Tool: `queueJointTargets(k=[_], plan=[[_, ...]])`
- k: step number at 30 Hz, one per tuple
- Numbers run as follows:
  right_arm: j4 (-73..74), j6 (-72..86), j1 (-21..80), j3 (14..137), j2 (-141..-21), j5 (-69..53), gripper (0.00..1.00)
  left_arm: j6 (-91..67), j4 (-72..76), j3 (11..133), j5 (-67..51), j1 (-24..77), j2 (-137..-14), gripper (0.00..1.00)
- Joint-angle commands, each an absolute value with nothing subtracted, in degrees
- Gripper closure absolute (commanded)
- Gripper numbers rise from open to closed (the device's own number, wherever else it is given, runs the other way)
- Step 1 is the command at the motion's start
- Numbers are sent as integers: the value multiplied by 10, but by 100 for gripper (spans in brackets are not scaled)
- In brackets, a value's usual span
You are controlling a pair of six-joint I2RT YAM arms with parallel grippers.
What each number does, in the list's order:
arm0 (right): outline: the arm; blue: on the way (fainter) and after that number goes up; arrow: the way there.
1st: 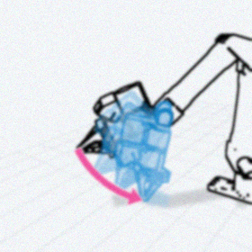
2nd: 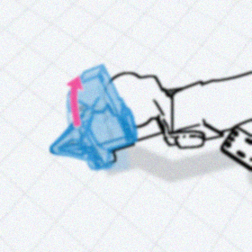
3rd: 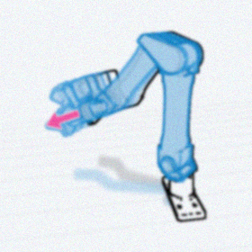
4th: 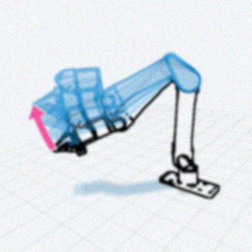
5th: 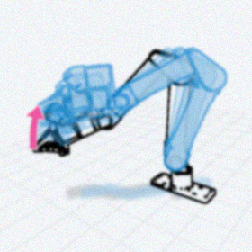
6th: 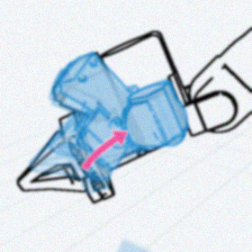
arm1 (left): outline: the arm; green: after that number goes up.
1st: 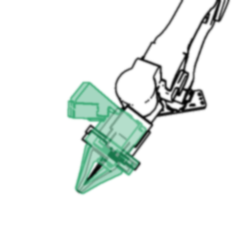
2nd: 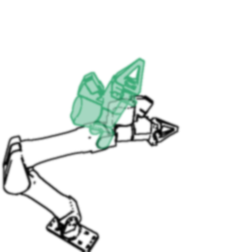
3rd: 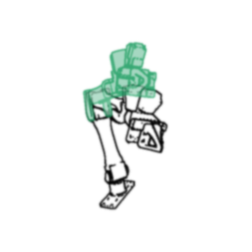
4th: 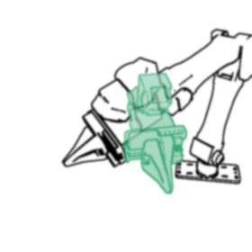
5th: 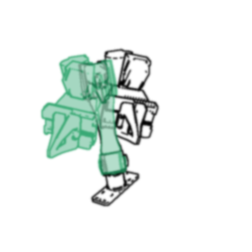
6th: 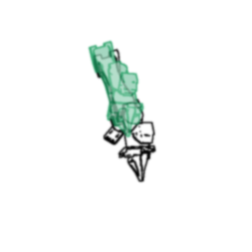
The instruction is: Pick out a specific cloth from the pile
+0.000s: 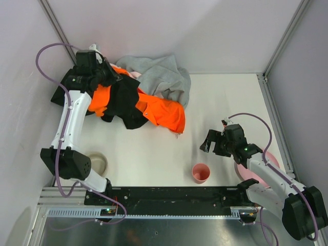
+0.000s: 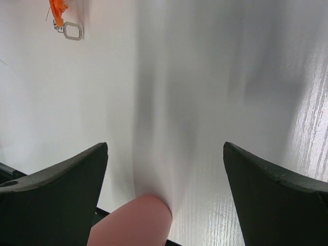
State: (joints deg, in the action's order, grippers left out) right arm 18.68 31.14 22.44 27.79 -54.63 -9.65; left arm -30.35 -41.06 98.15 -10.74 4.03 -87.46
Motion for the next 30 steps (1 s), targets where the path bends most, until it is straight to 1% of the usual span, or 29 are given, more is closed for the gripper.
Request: queueJointTargets(k=[1,3,9,12,19,22,27,30], plan=[[188,299,227,296,-536,-85,1,-272,-357,1065,-99,46,-904,99],[188,298,228,296,-536,-85,1,-264,-366,1104,-97,47,-935,99],[189,294,228,296,-540,-79,1,-245,-406,1270,-77,57,-1051,99],[184,290,228,296,-549,-77,1,-238,-414,1318,-69,59,-1110,98],[177,284,227,296,-568,-76,1,-253,-416,1357,-67,63,-1266,98],[179,279,227,296,-573,-73,1,-249,-426,1367,-59,67,-1345,97],[186,274,226,296,-576,-65,1,-235,-485,1371,-33,70,-1457,94],[184,274,226,296,-578,-66,1,-226,-526,1367,-33,71,-1488,92]])
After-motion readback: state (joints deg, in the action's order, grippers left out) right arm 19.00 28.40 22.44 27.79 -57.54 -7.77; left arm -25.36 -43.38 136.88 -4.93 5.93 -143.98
